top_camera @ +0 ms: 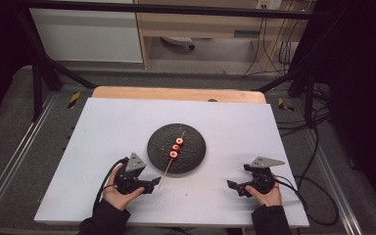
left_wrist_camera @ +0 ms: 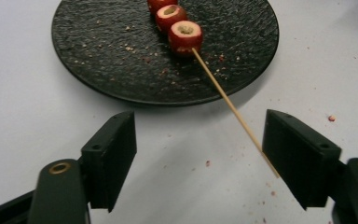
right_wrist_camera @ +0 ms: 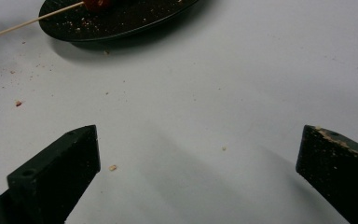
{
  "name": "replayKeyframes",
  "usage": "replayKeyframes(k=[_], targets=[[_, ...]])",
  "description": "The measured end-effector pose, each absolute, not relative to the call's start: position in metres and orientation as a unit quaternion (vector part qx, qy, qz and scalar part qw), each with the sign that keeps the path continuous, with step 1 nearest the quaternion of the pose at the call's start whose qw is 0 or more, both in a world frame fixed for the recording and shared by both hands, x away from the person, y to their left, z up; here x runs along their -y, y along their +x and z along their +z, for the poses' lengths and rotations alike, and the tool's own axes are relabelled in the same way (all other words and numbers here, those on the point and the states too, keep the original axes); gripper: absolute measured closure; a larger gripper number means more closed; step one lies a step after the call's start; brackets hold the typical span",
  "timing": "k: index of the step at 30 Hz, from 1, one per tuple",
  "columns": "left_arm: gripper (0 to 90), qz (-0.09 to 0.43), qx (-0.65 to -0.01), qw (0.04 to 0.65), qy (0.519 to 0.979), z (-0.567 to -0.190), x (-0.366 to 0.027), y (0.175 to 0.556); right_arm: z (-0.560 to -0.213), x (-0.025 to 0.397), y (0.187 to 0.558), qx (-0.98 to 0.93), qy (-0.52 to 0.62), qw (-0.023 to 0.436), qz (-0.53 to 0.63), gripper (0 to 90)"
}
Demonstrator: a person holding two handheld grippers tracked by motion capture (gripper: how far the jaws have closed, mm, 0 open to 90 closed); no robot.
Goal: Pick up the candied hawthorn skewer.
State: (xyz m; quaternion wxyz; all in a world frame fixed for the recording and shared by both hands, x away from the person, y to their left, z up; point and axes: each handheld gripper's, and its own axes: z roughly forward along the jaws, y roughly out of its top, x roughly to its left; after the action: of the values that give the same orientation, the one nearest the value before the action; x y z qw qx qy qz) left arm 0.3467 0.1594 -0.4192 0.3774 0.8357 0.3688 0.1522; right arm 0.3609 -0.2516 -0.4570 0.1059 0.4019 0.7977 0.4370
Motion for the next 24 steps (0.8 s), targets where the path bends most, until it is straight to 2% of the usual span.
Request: replayKeyframes(k=[5, 6, 7, 12, 13, 19, 24], targets=[[35.6, 0.143, -0.376, 0.365, 0.840, -0.424, -0.145, 0.349, -0.457, 0.251, 0.361, -0.796, 0.403, 0.106, 0.439, 0.4], [40.4, 0.140, -0.379, 0.365, 0.839, -0.425, -0.143, 0.349, -0.457, 0.251, 0.361, -0.797, 0.402, 0.106, 0.438, 0.4], [40.4, 0.138, -0.380, 0.365, 0.838, -0.426, -0.141, 0.349, -0.457, 0.251, 0.361, -0.797, 0.402, 0.106, 0.438, 0.4], [56.4, 0.130, -0.384, 0.359, 0.841, -0.429, -0.133, 0.349, -0.457, 0.252, 0.361, -0.797, 0.402, 0.106, 0.439, 0.4], [56.4, 0.128, -0.386, 0.357, 0.841, -0.429, -0.131, 0.349, -0.457, 0.252, 0.361, -0.796, 0.403, 0.107, 0.439, 0.4], [70.1, 0.131, -0.397, 0.341, 0.842, -0.434, -0.123, 0.349, -0.457, 0.252, 0.361, -0.796, 0.402, 0.107, 0.439, 0.4], [74.9, 0.135, -0.408, 0.337, 0.838, -0.435, -0.119, 0.349, -0.457, 0.252, 0.361, -0.796, 0.403, 0.106, 0.439, 0.5]])
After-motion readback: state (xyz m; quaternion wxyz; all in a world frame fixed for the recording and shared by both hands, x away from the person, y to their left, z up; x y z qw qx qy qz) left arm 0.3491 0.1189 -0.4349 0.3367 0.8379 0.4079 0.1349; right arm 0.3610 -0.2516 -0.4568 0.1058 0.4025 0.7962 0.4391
